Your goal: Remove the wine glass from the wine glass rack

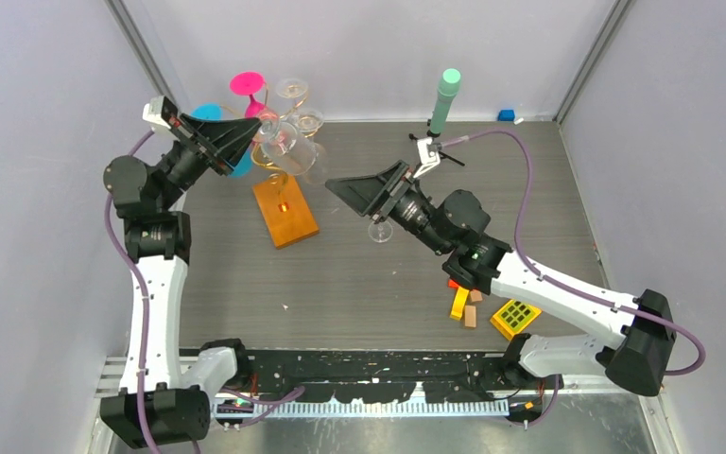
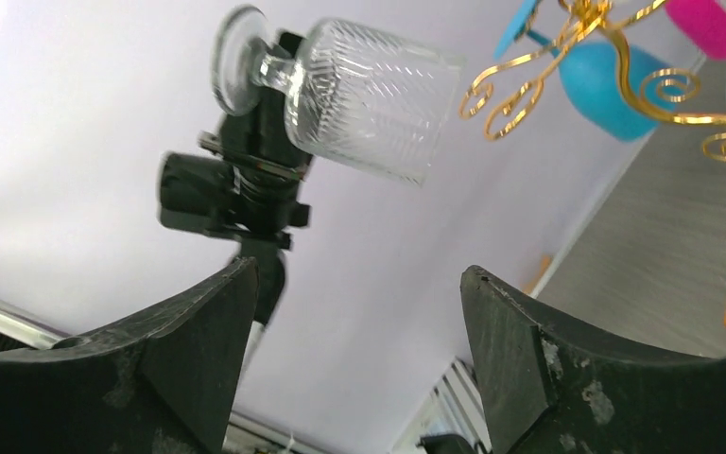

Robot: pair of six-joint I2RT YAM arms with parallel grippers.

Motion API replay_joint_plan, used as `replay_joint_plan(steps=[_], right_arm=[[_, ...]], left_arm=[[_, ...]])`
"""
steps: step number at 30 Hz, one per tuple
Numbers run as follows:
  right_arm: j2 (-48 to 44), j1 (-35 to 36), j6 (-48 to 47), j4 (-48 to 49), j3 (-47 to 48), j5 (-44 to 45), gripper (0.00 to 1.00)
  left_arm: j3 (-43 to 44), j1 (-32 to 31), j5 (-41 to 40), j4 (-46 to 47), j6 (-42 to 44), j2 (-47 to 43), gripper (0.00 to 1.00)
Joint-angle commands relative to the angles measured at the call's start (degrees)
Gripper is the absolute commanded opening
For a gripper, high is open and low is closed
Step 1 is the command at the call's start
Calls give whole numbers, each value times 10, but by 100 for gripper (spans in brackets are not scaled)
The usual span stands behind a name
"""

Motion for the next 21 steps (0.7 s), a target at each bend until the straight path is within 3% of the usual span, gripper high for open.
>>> replay_joint_plan(steps=[1, 4, 10, 18, 21], right_arm=[[-33, 3, 4, 109, -8, 77, 85], [-30, 3, -8, 125, 0, 78, 86], [-7, 3, -12, 149, 27, 30, 85], [26, 3, -2, 160, 76, -96, 71], [33, 3, 20, 225, 59, -138, 65]], left_arm=[[-31, -21, -30, 235, -193, -15, 0], [-48, -49, -53, 262, -239, -21, 0], [-67, -102, -86, 263, -249, -41, 0], [-108, -130, -100, 250, -256, -69, 0], [-122, -138, -109, 248, -259, -76, 0]])
